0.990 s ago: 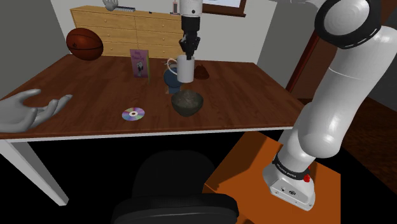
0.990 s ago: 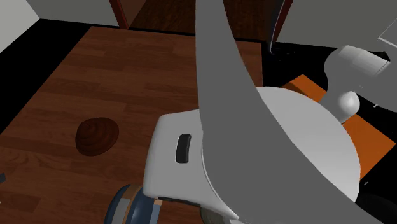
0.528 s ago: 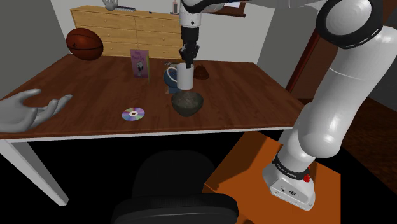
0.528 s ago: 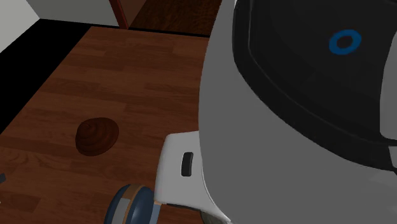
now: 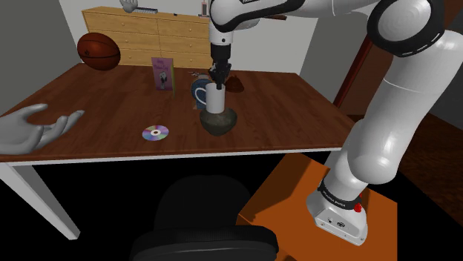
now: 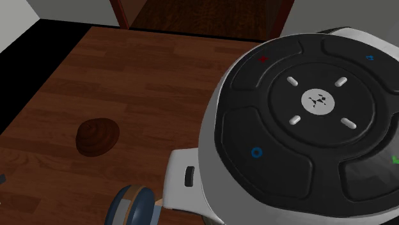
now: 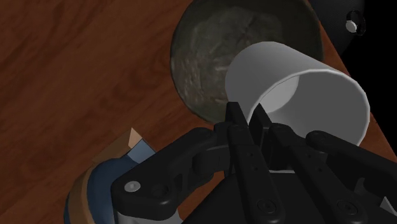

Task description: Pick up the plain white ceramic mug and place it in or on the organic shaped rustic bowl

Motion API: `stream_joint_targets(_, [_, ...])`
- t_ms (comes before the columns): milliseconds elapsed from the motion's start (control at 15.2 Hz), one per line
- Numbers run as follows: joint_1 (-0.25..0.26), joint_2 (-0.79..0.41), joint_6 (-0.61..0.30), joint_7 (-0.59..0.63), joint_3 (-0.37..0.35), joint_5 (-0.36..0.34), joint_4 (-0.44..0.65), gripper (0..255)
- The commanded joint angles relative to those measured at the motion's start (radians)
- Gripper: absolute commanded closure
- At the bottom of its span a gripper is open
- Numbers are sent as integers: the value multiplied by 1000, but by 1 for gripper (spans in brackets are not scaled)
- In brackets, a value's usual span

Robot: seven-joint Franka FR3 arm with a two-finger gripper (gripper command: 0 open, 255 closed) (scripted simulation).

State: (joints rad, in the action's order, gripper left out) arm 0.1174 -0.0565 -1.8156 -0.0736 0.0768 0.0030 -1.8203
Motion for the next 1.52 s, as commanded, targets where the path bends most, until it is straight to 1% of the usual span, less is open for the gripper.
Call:
stream_joint_targets(0, [0, -3, -28, 0, 0, 0, -24, 255])
stream_joint_targets(132, [0, -8, -55, 0, 0, 1, -46, 255])
stream_joint_targets(660, [0, -8, -55, 0, 0, 1, -46, 255])
stream_joint_targets(726, [0, -8, -55, 0, 0, 1, -46, 0])
stream_joint_targets(1056, [0, -8, -55, 0, 0, 1, -46, 0])
stream_joint_targets(1320, [0, -4, 72, 0, 0, 0, 76, 0])
stream_joint_targets(1452, [0, -4, 72, 0, 0, 0, 76, 0])
